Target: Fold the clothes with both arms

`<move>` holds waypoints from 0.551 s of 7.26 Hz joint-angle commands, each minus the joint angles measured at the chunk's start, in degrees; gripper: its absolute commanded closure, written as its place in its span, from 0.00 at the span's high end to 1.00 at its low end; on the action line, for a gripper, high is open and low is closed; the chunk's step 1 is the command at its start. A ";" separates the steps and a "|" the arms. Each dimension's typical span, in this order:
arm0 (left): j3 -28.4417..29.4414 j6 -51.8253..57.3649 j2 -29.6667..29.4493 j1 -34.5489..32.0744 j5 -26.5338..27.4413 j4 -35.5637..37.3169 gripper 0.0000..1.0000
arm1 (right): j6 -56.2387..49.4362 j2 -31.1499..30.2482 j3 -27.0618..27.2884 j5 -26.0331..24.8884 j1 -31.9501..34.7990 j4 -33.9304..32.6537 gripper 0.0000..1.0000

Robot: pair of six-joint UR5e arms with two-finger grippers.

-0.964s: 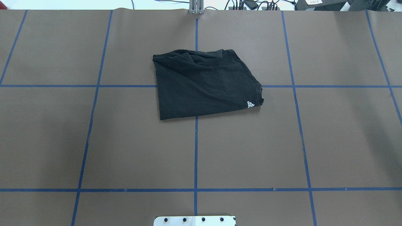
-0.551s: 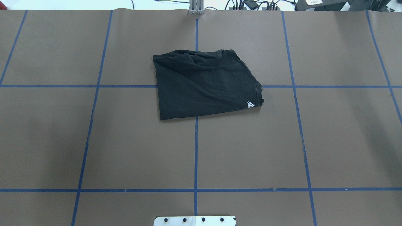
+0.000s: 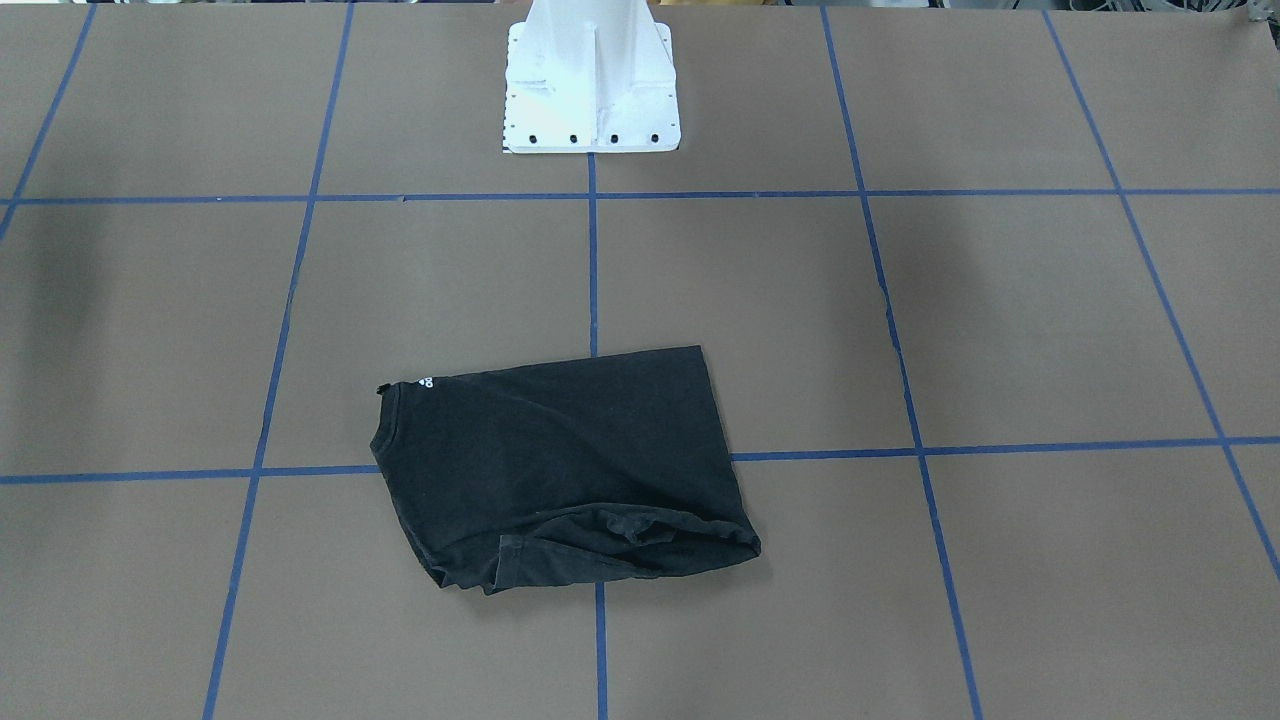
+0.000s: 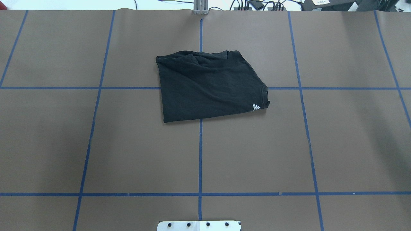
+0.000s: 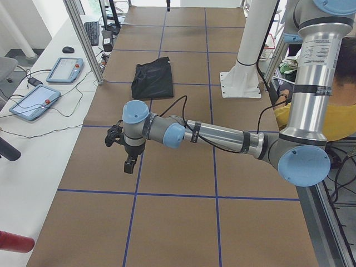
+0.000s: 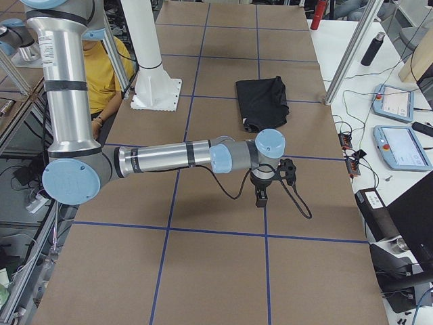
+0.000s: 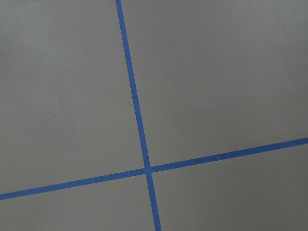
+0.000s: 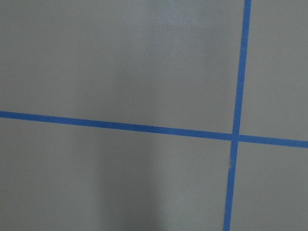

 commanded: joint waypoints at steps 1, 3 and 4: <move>-0.97 0.42 0.72 -0.15 -0.14 -0.74 1.00 | 0.33 0.15 1.86 0.11 -0.21 0.10 1.00; -1.69 0.07 1.08 -0.15 -4.08 -0.48 1.00 | 0.25 0.14 2.14 0.11 -0.73 0.18 1.00; -1.86 -0.02 0.91 -0.07 -4.10 -0.48 1.00 | 0.25 0.06 2.14 0.11 -0.74 0.18 1.00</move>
